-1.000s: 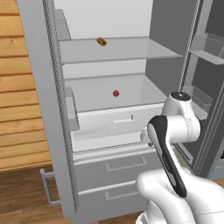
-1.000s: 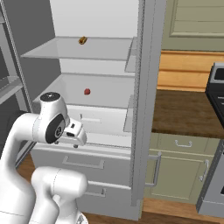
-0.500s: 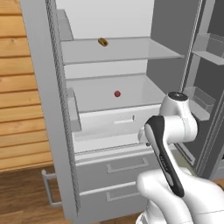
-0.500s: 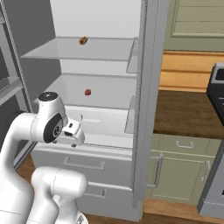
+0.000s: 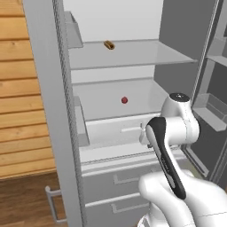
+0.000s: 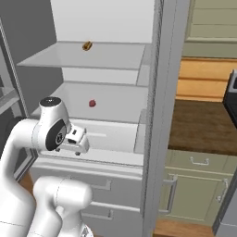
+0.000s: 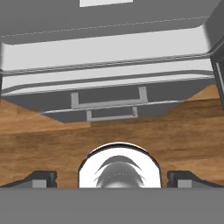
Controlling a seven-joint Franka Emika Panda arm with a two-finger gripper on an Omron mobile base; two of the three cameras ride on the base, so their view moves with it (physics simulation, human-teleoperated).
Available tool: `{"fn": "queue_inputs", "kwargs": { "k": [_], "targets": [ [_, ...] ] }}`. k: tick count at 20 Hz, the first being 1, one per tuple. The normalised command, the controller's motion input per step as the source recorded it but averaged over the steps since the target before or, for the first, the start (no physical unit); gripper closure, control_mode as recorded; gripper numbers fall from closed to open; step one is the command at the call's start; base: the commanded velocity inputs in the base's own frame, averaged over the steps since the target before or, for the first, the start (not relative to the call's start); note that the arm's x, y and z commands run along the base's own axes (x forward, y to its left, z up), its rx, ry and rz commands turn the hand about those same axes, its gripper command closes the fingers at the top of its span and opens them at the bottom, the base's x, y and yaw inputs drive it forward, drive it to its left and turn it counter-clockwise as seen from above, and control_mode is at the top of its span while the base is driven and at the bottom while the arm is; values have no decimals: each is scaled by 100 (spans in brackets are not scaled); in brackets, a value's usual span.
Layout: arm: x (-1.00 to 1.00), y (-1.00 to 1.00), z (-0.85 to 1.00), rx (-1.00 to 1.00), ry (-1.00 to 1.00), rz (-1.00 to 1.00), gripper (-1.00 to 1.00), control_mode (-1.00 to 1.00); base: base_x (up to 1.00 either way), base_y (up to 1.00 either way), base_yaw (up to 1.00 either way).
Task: Take the strawberry from the fridge and place it on top of the pancake, located on the dining counter.
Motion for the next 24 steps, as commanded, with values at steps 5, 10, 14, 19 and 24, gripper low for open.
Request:
{"fn": "queue_inputs", "kwargs": {
  "k": [5,10,14,19,24],
  "targets": [
    [0,0,0,0,0,0,-100,100,47,0,0],
    [0,0,0,0,0,0,-100,100,44,11,0],
    [0,0,0,0,0,0,-100,100,45,21,0],
    [0,0,0,0,0,0,-100,100,43,17,0],
    [0,0,0,0,0,0,-100,100,32,12,0]
  ]
}}
